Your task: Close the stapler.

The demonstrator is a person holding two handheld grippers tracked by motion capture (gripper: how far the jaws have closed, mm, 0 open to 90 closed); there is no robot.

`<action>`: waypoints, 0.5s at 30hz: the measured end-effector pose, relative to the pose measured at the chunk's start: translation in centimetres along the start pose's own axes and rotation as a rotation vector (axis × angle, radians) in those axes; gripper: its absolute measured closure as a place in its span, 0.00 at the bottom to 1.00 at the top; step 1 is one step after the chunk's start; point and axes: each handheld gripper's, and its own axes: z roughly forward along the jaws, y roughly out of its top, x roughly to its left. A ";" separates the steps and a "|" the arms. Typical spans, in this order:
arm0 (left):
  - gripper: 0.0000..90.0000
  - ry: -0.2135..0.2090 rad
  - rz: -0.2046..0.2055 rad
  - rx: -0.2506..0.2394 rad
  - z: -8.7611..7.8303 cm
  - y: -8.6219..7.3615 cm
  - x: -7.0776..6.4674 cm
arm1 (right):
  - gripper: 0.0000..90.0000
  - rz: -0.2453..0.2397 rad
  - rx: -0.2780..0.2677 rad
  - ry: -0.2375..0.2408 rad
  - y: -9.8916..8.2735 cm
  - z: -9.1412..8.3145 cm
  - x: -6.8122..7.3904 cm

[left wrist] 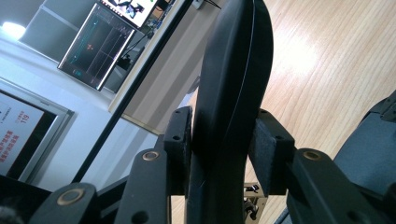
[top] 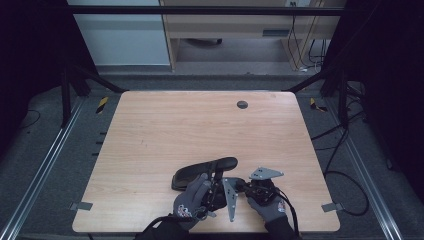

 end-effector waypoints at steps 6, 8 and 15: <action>0.68 -0.005 0.020 0.001 0.1 0.0 -0.3 | 1.00 0.003 0.000 -0.003 0.0 0.0 0.0; 0.68 -0.007 0.028 0.004 0.1 0.1 -0.5 | 1.00 0.002 -0.001 -0.004 0.0 0.0 0.0; 0.68 -0.011 0.049 0.010 0.3 0.1 -1.0 | 1.00 0.012 -0.003 -0.010 -0.1 -0.1 -0.2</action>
